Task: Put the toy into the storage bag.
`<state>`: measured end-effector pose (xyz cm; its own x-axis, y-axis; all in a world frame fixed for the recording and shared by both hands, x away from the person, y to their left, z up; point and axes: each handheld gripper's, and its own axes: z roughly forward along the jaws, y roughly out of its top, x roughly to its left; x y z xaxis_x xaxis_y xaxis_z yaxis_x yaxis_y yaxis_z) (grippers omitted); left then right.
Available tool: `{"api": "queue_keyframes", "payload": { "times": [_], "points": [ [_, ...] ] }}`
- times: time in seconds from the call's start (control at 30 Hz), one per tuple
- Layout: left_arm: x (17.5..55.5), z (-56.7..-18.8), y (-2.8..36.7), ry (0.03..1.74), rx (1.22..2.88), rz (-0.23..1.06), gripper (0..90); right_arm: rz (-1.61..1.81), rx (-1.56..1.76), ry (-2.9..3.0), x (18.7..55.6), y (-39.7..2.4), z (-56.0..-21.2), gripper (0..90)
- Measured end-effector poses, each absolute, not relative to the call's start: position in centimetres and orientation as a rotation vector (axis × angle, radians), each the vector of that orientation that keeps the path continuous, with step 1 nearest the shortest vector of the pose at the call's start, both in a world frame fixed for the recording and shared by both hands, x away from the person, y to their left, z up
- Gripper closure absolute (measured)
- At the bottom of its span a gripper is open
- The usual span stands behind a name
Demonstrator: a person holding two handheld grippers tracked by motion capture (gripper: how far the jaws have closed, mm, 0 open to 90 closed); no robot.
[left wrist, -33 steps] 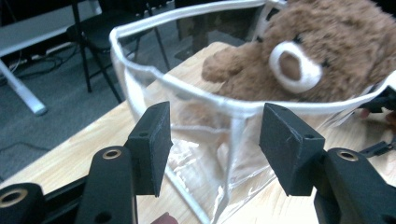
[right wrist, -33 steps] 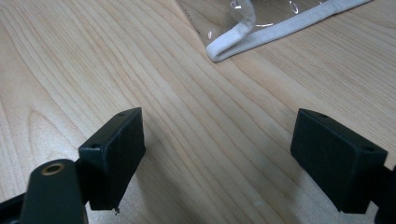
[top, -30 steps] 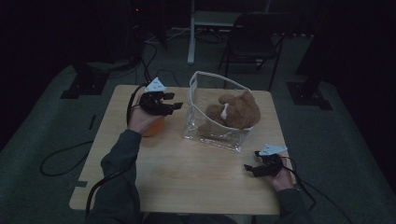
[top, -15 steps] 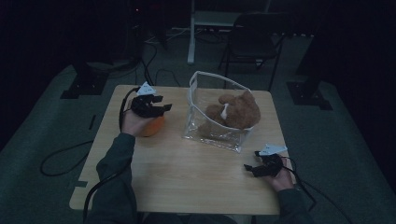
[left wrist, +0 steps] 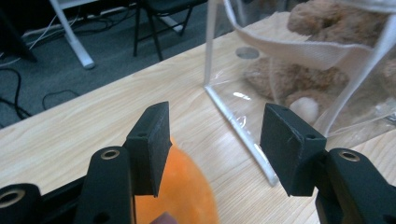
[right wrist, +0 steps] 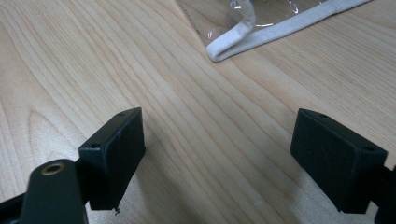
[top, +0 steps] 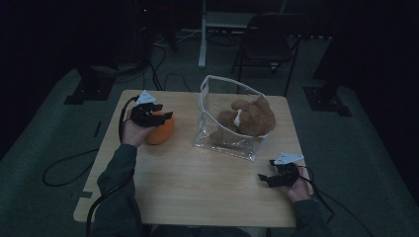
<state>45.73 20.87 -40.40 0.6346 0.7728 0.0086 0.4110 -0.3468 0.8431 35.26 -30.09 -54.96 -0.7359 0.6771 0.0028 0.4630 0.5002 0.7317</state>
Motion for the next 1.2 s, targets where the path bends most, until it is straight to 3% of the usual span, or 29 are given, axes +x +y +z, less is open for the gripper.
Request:
{"api": "queue_keyframes", "payload": {
  "times": [0.3,0.73,1.2],
  "points": [
    [45.6,-42.0,22.3,0.996,1.968,0.519,43.4,1.073,0.962,2.462,35.3,-30.1,-55.0,17.0],
    [45.2,-43.3,24.6,1.092,1.934,0.503,54.1,1.073,0.963,2.462,35.3,-30.1,-55.0,17.0],
    [45.1,-43.9,27.2,1.203,1.834,0.462,49.3,1.074,0.963,2.462,35.3,-30.1,-55.0,17.0]
  ]
}}
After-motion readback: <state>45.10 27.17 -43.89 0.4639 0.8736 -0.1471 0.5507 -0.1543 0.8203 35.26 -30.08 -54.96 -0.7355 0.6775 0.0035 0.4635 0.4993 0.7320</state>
